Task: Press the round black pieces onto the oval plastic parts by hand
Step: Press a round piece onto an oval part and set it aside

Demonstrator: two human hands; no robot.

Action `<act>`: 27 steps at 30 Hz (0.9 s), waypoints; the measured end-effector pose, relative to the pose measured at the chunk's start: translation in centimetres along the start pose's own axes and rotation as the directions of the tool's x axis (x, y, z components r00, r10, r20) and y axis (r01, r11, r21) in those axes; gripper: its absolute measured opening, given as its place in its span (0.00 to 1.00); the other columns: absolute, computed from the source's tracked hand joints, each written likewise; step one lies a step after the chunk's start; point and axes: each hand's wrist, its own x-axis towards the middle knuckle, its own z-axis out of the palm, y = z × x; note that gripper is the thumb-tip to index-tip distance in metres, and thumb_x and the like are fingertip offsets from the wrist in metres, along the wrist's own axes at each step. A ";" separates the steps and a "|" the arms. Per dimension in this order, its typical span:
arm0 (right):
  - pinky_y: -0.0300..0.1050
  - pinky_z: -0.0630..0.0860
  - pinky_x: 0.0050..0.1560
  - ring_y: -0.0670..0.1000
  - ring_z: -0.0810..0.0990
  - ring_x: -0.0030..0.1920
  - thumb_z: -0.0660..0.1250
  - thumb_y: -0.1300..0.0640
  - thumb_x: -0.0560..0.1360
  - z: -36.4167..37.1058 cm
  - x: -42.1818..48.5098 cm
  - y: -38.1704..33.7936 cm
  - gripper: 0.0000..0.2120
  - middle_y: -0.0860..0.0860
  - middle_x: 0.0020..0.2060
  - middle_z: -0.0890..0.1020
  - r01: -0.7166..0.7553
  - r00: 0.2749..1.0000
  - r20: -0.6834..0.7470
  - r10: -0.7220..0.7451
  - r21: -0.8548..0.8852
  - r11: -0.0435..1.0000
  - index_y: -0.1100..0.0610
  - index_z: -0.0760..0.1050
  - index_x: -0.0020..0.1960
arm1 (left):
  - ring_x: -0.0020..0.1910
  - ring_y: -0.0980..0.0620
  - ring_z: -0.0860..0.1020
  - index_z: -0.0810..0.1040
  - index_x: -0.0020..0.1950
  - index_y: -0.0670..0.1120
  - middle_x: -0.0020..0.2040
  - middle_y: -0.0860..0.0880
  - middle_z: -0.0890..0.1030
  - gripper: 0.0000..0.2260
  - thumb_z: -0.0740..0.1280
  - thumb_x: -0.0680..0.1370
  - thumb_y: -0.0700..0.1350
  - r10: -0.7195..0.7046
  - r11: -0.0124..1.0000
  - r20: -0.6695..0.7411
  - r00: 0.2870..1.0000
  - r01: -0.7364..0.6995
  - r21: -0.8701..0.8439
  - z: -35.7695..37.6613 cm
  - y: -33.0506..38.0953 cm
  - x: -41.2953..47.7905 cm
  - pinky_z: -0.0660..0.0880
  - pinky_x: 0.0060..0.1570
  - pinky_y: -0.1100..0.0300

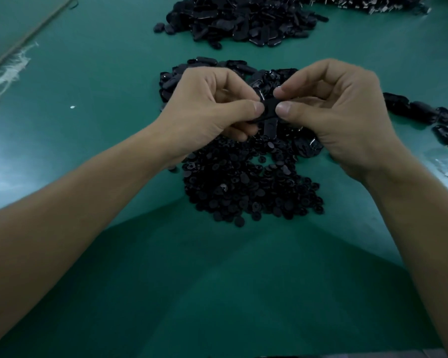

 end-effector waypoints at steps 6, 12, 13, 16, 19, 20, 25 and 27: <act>0.53 0.84 0.51 0.53 0.87 0.47 0.72 0.71 0.73 1.3 -0.4 0.2 0.11 0.57 0.49 0.84 0.047 0.999 -0.015 -0.047 0.024 0.999 0.57 0.75 0.46 | 0.33 0.54 0.82 0.80 0.52 0.46 0.34 0.49 0.85 0.11 0.77 0.73 0.48 0.000 0.987 0.015 1.000 -0.002 0.158 0.1 -0.2 0.1 0.81 0.35 0.60; 0.40 0.80 0.44 0.46 0.83 0.40 0.74 0.63 0.74 1.0 -0.1 1.0 0.05 0.51 0.41 0.84 0.017 1.000 -0.004 -0.019 -0.308 0.951 0.57 0.80 0.48 | 0.37 0.61 0.81 0.84 0.45 0.51 0.37 0.56 0.85 0.03 0.74 0.77 0.42 0.025 0.990 -0.150 0.988 -0.004 0.139 -0.3 -0.4 0.4 0.79 0.35 0.65; 0.35 0.77 0.42 0.42 0.81 0.38 0.75 0.61 0.74 1.1 -0.2 1.2 0.04 0.47 0.39 0.83 0.022 0.999 0.048 -0.003 -0.385 0.923 0.55 0.81 0.47 | 0.37 0.60 0.81 0.85 0.45 0.50 0.37 0.55 0.85 0.03 0.74 0.77 0.42 0.030 0.994 -0.173 0.984 -0.011 0.111 -0.3 -0.3 0.4 0.80 0.37 0.64; 0.27 0.71 0.40 0.36 0.78 0.36 0.75 0.57 0.74 1.7 -0.5 1.2 0.03 0.40 0.35 0.81 0.079 0.978 0.207 0.037 -0.525 0.847 0.52 0.84 0.47 | 0.38 0.57 0.82 0.86 0.45 0.48 0.37 0.53 0.85 0.02 0.75 0.76 0.41 0.046 0.996 -0.224 0.973 -0.028 0.082 -0.4 -0.4 0.5 0.82 0.41 0.61; 0.25 0.68 0.40 0.34 0.76 0.36 0.76 0.53 0.74 2.3 -0.7 0.9 0.05 0.39 0.34 0.77 0.146 0.950 0.309 0.051 -0.579 0.802 0.52 0.85 0.48 | 0.38 0.54 0.83 0.85 0.43 0.49 0.38 0.46 0.85 0.02 0.76 0.75 0.43 0.031 0.996 -0.261 0.965 -0.008 0.086 -0.4 -0.5 0.5 0.81 0.38 0.61; 0.26 0.68 0.40 0.34 0.76 0.37 0.76 0.52 0.74 2.5 -0.7 0.9 0.06 0.39 0.35 0.77 0.154 0.943 0.328 0.062 -0.590 0.792 0.52 0.85 0.49 | 0.38 0.54 0.83 0.85 0.43 0.50 0.39 0.46 0.86 0.02 0.76 0.75 0.44 0.029 0.995 -0.270 0.962 -0.001 0.104 -0.4 -0.6 0.5 0.80 0.37 0.62; 0.28 0.70 0.40 0.35 0.76 0.36 0.75 0.52 0.74 2.9 -0.7 1.2 0.07 0.41 0.37 0.80 0.127 0.934 0.338 0.117 -0.619 0.775 0.53 0.84 0.51 | 0.36 0.52 0.84 0.83 0.45 0.46 0.38 0.46 0.86 0.03 0.76 0.75 0.41 -0.010 0.998 -0.304 0.953 0.026 0.049 -0.5 -0.8 0.8 0.79 0.37 0.62; 0.26 0.70 0.40 0.33 0.76 0.36 0.76 0.54 0.74 2.9 -0.7 1.1 0.05 0.40 0.35 0.80 0.110 0.932 0.338 0.129 -0.605 0.789 0.54 0.83 0.49 | 0.37 0.49 0.85 0.82 0.46 0.43 0.37 0.46 0.86 0.04 0.76 0.74 0.38 -0.022 1.000 -0.295 0.955 0.023 0.000 -0.5 -0.8 0.7 0.81 0.39 0.60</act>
